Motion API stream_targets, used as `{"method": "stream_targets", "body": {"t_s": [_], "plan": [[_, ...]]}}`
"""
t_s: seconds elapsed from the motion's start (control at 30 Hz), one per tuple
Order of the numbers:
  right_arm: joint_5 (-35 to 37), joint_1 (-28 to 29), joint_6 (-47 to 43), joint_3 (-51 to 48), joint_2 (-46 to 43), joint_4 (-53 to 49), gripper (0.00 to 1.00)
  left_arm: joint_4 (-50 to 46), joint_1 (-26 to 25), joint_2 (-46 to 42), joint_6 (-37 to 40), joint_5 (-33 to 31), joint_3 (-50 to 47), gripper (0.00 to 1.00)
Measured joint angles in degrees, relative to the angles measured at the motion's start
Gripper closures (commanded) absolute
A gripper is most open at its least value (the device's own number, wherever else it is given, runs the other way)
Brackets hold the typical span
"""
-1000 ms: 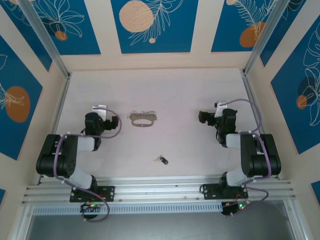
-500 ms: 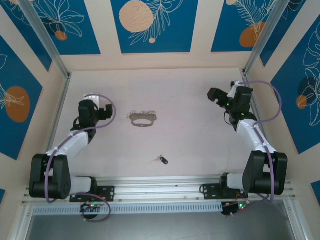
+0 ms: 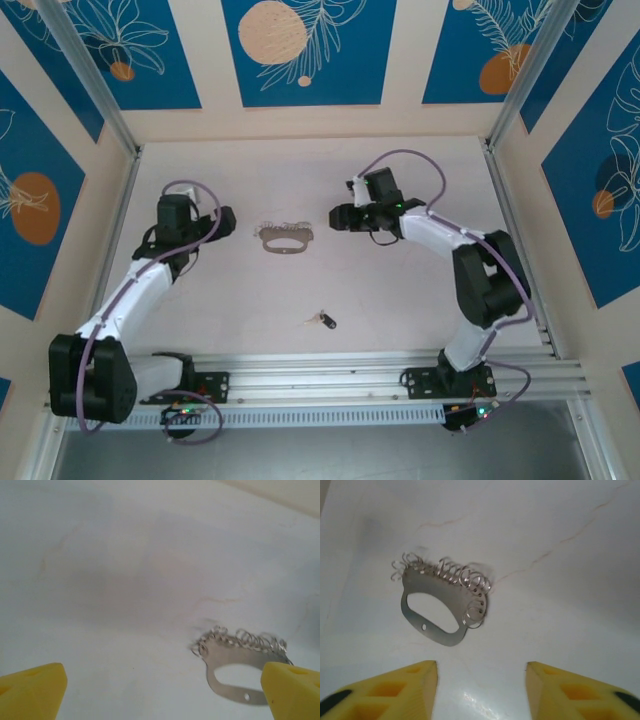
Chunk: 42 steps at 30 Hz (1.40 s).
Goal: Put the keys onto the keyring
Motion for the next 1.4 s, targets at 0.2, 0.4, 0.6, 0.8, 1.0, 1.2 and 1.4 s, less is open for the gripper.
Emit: {"method": "stream_targets", "body": {"t_s": [0.2,0.4,0.6,0.8,1.0,1.2,1.4], "plan": [[-0.42,2.93,-1.99,7.85,7.98,-4.68,0.7,-0.81,-6.34,6.43,-2.69,0.92,2.97,0.0],[0.28,5.57,-3.63,9.25,11.76,-7.08,0.68,-0.39,-10.16,11.76,-4.44,0.96,4.9,0.0],[0.48,6.6,-4.15,9.42,13.38,-8.37,0.59,0.9,-11.17,14.67,-5.73,0.96,5.03,0.0],[0.68,6.73,-4.31,12.48,15.02,-8.81,0.59,1.49,-11.39,15.43,-6.78,0.98,5.53,0.0],[0.7,6.73,-4.35,16.57,18.21,-9.18,0.6,2.27,-11.43,15.43,-7.17,1.18,5.99,0.0],[0.83,6.73,-4.35,19.02,20.83,-10.21,0.67,2.4,-11.43,15.43,-7.19,1.27,6.03,0.0],[1.09,6.67,-4.33,20.11,21.77,-10.75,0.73,2.82,-11.43,15.43,-7.21,1.73,6.03,0.0]]}}
